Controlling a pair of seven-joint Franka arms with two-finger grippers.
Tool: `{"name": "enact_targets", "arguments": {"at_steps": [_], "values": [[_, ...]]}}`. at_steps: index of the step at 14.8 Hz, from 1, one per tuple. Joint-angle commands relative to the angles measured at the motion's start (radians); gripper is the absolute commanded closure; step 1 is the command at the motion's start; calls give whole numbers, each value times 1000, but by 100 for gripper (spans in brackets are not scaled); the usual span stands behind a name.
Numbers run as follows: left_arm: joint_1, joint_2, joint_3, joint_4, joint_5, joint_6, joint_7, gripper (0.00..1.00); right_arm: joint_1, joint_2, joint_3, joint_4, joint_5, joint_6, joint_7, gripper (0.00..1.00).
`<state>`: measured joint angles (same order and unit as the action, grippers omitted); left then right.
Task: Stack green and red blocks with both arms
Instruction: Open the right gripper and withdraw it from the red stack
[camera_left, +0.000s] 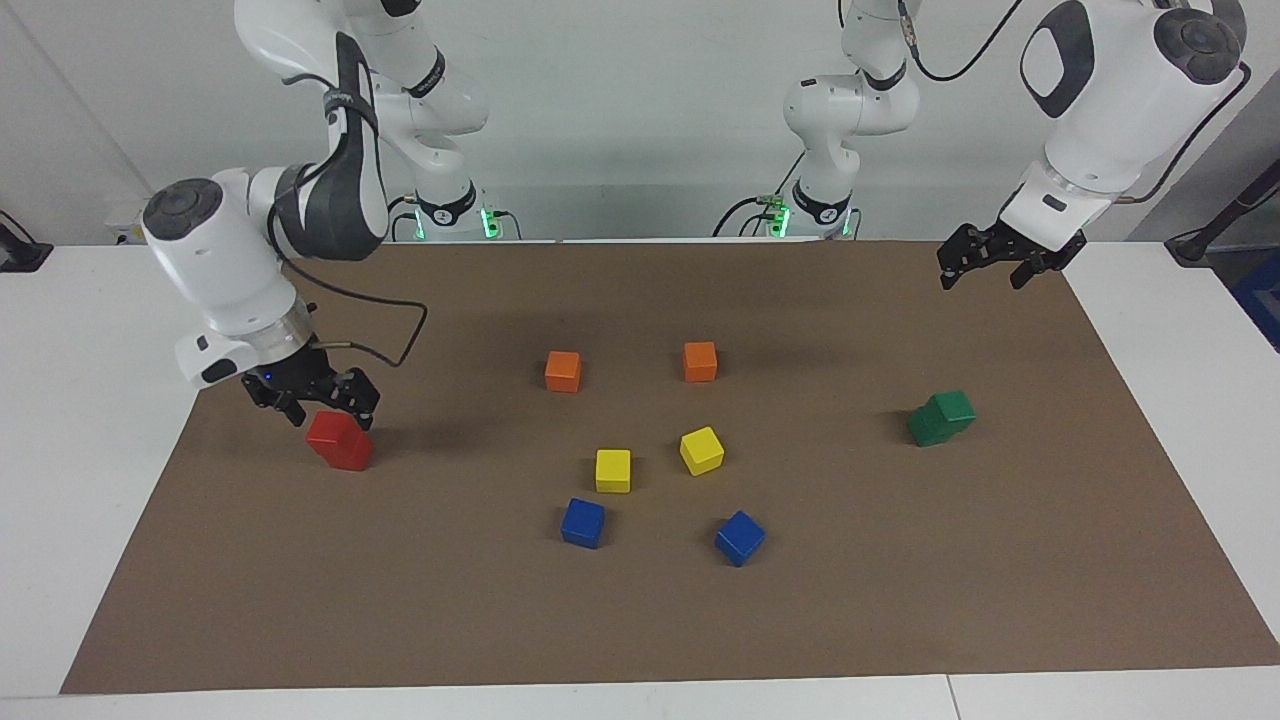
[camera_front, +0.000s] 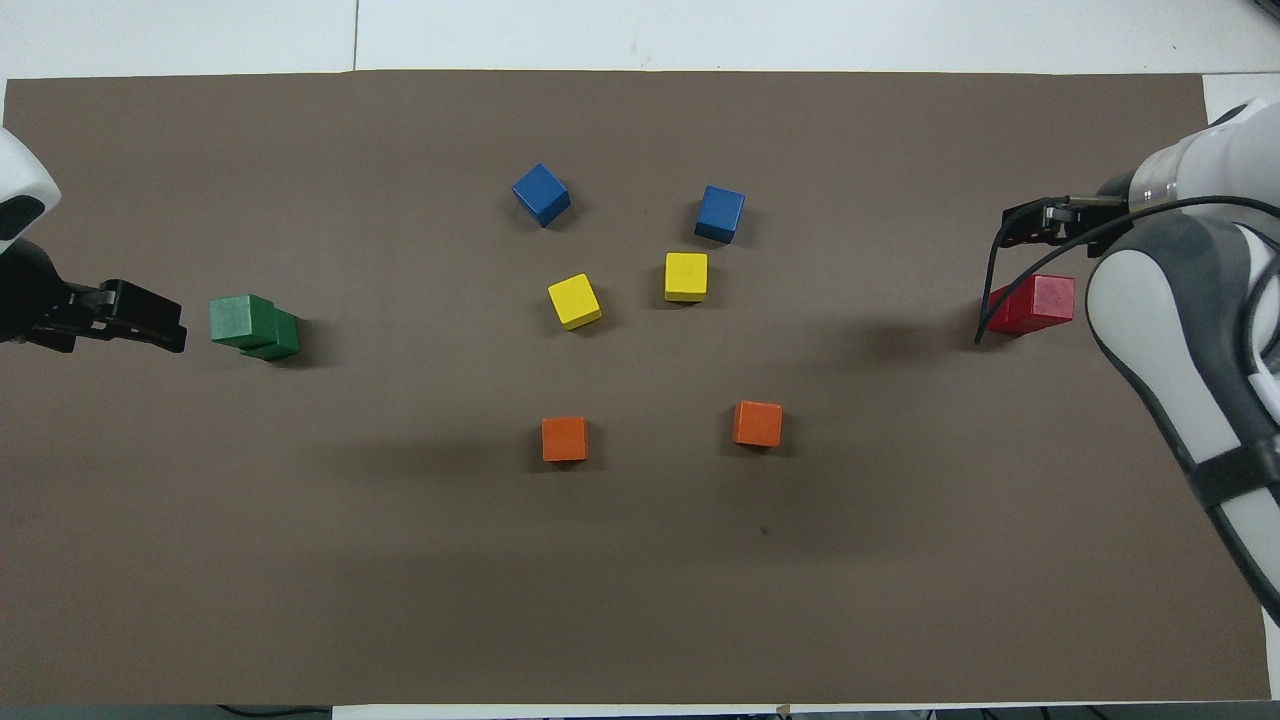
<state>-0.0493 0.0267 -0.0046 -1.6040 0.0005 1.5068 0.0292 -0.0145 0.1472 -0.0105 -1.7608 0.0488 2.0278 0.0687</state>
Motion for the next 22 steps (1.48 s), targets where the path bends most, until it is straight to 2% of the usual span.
{"name": "enact_targets", "arguments": {"at_steps": [1,5,8,10,15,22], "values": [[-15,-18,14,-20,16,-17,6,0,-5,-113,6,15,-6,-117,-12,0],[-17,-34,15,-25,15,-19,6,0,-5,-123,12,203,-47,-404,-50,0],[-18,-34,14,-28,16,-16,0,0,-16,-152,14,241,-49,-530,-78,0],[-17,-36,14,-28,16,-14,0,0,-7,-187,4,215,-46,-546,-78,0],[-17,-36,14,-28,16,-16,0,0,-8,-193,-32,213,-40,-571,-81,0],[-18,-34,14,-28,16,-14,0,0,-74,-198,3,215,-40,-584,-79,0]]}}
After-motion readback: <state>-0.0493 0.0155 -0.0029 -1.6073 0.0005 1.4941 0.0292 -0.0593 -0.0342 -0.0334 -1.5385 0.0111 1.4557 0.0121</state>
